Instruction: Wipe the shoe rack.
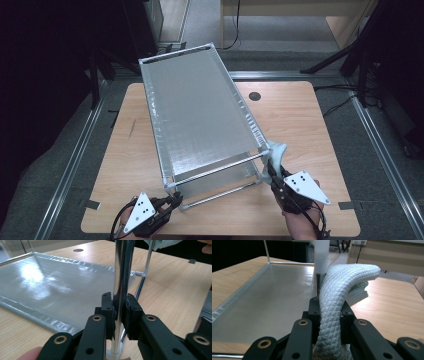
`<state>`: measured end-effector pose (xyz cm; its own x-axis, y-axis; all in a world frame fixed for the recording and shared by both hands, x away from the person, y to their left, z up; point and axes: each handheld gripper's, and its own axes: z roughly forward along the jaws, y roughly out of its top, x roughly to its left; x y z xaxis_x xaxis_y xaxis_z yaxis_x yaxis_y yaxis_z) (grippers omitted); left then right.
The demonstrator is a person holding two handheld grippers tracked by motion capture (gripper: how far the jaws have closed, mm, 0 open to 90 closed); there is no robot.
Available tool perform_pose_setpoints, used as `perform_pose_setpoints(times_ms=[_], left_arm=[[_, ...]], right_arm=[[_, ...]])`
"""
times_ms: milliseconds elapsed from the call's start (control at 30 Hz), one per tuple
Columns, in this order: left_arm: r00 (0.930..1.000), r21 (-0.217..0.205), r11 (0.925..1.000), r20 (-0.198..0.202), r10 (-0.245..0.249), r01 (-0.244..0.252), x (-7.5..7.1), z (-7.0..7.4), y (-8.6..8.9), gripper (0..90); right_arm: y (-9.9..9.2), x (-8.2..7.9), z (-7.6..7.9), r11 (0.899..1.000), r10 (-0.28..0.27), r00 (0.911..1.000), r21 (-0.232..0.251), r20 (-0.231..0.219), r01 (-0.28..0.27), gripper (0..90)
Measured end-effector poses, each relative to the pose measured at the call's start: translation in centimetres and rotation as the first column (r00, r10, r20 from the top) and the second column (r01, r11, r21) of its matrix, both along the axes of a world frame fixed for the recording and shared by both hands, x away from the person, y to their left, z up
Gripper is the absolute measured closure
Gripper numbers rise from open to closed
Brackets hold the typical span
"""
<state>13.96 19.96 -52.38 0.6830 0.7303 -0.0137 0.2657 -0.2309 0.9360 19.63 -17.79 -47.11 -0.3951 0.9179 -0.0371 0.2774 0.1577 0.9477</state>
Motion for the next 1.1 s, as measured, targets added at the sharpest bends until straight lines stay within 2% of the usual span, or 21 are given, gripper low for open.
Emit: perform_pose_setpoints(times_ms=[167, 233, 300, 333, 367, 433, 467, 533, 567, 633, 700, 800, 867, 900, 967, 1033, 1100], left_arm=[[0.9998, -0.008, 0.9997, 0.005, 0.022, -0.022, 0.0, -0.1, -0.5, 81.2], [0.9997, -0.007, 0.9997, 0.006, 0.024, -0.024, 0.2, 0.0, -0.8, 81.3], [0.9997, -0.009, 0.9997, 0.006, 0.023, -0.023, 0.3, 0.0, -1.2, 81.3], [0.9998, -0.007, 0.9998, 0.008, 0.020, -0.020, 0.3, 0.0, -1.4, 81.3], [0.9999, -0.007, 0.9999, 0.004, 0.013, -0.013, 0.3, 0.0, -1.6, 81.4], [1.0000, -0.008, 1.0000, 0.005, 0.000, 0.000, 0.4, 0.0, -2.0, 81.4], [0.9999, -0.006, 0.9999, 0.006, -0.011, 0.011, 0.3, -0.1, -2.3, 81.4], [0.9994, -0.009, 0.9994, 0.013, -0.032, 0.032, 0.1, -0.2, -2.7, 81.4], [0.9991, -0.010, 0.9992, 0.017, -0.038, 0.038, 0.0, -0.2, -2.8, 81.3], [0.9991, -0.018, 0.9991, 0.020, -0.037, 0.038, -0.2, -0.3, -3.0, 81.3], [0.9992, -0.023, 0.9991, 0.019, -0.035, 0.035, -0.2, -0.4, -3.0, 81.2], [0.9993, -0.033, 0.9988, 0.001, -0.036, 0.036, -0.2, -0.4, -2.9, 80.7], [0.9994, -0.031, 0.9989, -0.004, -0.034, 0.034, -0.3, -0.4, -3.0, 80.3], [0.9993, -0.022, 0.9991, -0.006, -0.036, 0.035, -0.3, -0.4, -3.0, 80.0], [0.9991, 0.003, 0.9992, -0.015, -0.041, 0.041, -0.3, -0.7, -3.3, 78.2], [0.9993, 0.017, 0.9992, -0.008, -0.036, 0.036, -0.4, -0.8, -3.6, 77.9], [0.9996, 0.016, 0.9995, 0.007, -0.029, 0.029, -0.6, -0.7, -3.6, 79.4]], right_arm=[[0.1, 0.4, -0.9, 1.000, -0.005, 0.9995, -0.011, -0.030, 0.004, 77.6], [0.2, 0.5, -1.6, 1.000, -0.018, 0.9968, -0.020, -0.078, 0.016, 77.0], [0.5, 0.7, -2.5, 0.997, -0.026, 0.9916, -0.069, -0.127, 0.018, 76.7], [0.5, 0.8, -3.0, 0.997, -0.029, 0.9890, -0.078, -0.145, 0.018, 76.8], [0.6, 0.9, -3.7, 0.997, -0.026, 0.9819, -0.078, -0.188, 0.012, 77.0], [1.0, 1.0, -4.5, 0.995, -0.006, 0.9706, -0.101, -0.241, -0.018, 77.2], [1.3, 1.0, -4.9, 0.993, 0.025, 0.9626, -0.107, -0.270, -0.055, 77.2], [2.5, 0.9, -5.4, 0.980, 0.098, 0.9427, -0.131, -0.319, -0.147, 77.3], [3.0, 0.8, -5.5, 0.975, 0.112, 0.9410, -0.148, -0.319, -0.166, 77.3], [3.2, 1.1, -5.4, 0.976, 0.095, 0.9492, -0.158, -0.300, -0.147, 77.3], [2.6, 1.9, -5.0, 0.986, 0.055, 0.9587, -0.133, -0.279, -0.096, 77.5], [1.3, 2.5, -4.4, 0.994, -0.009, 0.9738, -0.109, -0.227, -0.017, 77.6], [0.8, 2.3, -3.8, 0.994, -0.016, 0.9842, -0.108, -0.176, -0.003, 77.6], [0.7, 2.0, -3.2, 0.994, -0.012, 0.9911, -0.112, -0.132, -0.003, 77.7], [0.8, 1.4, -1.9, 0.994, -0.008, 0.9987, -0.113, -0.050, 0.002, 77.8], [0.9, 0.7, 0.0, 0.994, 0.002, 0.9987, -0.106, 0.051, 0.004, 77.8], [1.1, 0.2, 1.2, 0.994, 0.003, 0.9935, -0.110, 0.114, 0.009, 77.8]])
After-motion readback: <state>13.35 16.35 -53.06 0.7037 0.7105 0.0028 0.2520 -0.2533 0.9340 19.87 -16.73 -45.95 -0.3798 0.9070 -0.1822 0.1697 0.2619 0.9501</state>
